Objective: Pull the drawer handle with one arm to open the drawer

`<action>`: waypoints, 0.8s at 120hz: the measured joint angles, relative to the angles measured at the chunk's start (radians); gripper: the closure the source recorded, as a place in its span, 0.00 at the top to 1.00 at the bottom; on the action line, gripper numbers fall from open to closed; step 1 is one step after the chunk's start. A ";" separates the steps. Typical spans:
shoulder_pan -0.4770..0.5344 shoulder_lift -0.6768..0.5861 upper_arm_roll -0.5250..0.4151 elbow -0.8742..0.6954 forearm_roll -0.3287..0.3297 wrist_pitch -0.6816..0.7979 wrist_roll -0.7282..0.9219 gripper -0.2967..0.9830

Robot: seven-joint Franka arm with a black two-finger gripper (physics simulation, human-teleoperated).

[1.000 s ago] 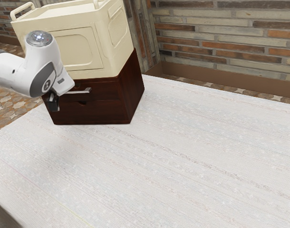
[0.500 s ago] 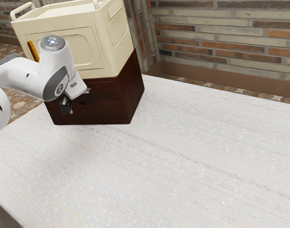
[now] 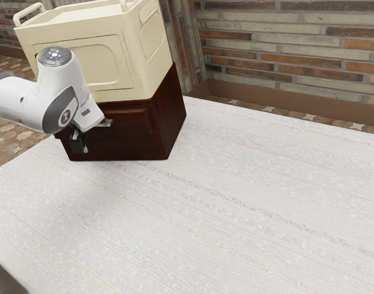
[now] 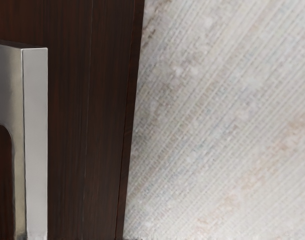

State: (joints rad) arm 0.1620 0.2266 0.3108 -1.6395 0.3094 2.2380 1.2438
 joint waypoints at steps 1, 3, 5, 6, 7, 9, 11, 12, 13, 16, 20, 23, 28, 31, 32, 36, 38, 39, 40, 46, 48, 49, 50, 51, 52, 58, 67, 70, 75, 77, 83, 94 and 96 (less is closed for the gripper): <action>0.000 -0.003 0.000 -0.003 0.000 0.000 0.000 0.77; -0.001 -0.009 0.000 -0.010 0.000 -0.001 0.000 0.77; -0.002 -0.015 0.000 -0.018 0.000 -0.001 0.000 0.77; -0.002 -0.018 0.000 -0.021 0.000 -0.001 0.000 0.77; -0.003 -0.020 0.000 -0.024 0.000 -0.001 0.000 0.77; -0.003 -0.026 0.001 -0.031 -0.001 -0.001 0.000 0.77; -0.004 -0.032 0.000 -0.037 -0.001 -0.002 0.001 0.77; -0.005 -0.034 0.000 -0.040 -0.001 -0.002 0.001 0.76; -0.005 -0.036 0.001 -0.043 -0.001 -0.002 0.001 0.76; -0.008 -0.042 0.001 -0.049 -0.001 -0.002 0.001 0.76; -0.014 -0.054 0.000 -0.063 -0.001 -0.002 0.001 0.75; -0.019 -0.063 0.000 -0.073 -0.001 -0.003 0.001 0.74; -0.028 -0.082 0.001 -0.092 0.003 -0.003 0.002 0.73; -0.033 -0.093 0.001 -0.105 0.005 -0.003 0.002 0.73; -0.035 -0.097 0.001 -0.109 0.005 -0.003 0.002 0.72; -0.042 -0.112 0.002 -0.125 0.007 -0.003 0.002 0.72; -0.045 -0.119 0.002 -0.133 0.008 -0.003 0.002 0.72; -0.046 -0.124 0.002 -0.137 0.009 -0.003 0.002 0.72; -0.047 -0.128 0.002 -0.142 0.009 -0.003 0.002 0.72; -0.053 -0.158 0.004 -0.173 0.011 -0.003 0.002 0.71; -0.053 -0.166 0.004 -0.182 0.011 -0.004 0.002 0.72; -0.054 -0.170 0.004 -0.187 0.012 -0.004 0.002 0.72; -0.054 -0.174 0.005 -0.191 0.012 -0.004 0.002 0.72; -0.054 -0.178 0.005 -0.196 0.012 -0.004 0.002 0.73; -0.055 -0.181 0.005 -0.200 0.012 -0.004 0.002 0.73; -0.054 -0.198 0.007 -0.223 0.013 -0.004 0.003 0.74; -0.055 -0.225 0.009 -0.251 0.014 -0.004 0.003 0.75; -0.057 -0.235 0.011 -0.261 0.014 -0.004 0.003 0.75; -0.057 -0.250 0.011 -0.276 0.014 -0.004 0.003 0.75; -0.057 -0.256 0.012 -0.282 0.015 -0.004 0.003 0.75; -0.058 -0.273 0.012 -0.300 0.015 -0.004 0.003 0.76; -0.059 -0.307 0.012 -0.332 0.015 -0.004 0.003 0.75; -0.060 -0.313 0.012 -0.338 0.015 -0.004 0.003 0.75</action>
State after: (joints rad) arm 0.1025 -0.0860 0.3223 -1.9779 0.3247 2.2339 1.2465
